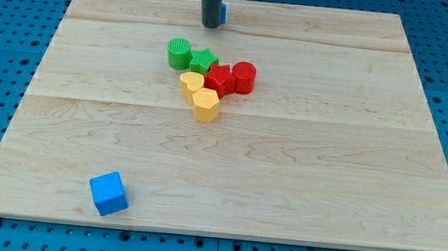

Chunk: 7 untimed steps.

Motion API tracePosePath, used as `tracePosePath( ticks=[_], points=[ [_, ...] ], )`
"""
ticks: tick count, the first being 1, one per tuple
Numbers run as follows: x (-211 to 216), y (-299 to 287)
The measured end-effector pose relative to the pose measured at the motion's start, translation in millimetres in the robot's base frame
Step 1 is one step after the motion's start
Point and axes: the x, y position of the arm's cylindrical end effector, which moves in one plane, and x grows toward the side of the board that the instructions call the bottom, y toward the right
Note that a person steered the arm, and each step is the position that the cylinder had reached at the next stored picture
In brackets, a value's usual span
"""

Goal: Move the blue cube into the triangle

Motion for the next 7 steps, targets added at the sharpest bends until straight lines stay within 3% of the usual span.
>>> tracePosePath(
  ticks=[1,2,3,4,5,6,7],
  points=[
    [12,23],
    [119,110],
    [250,152],
    [344,68],
    [369,12],
    [356,-67],
    [316,-129]
  ],
)
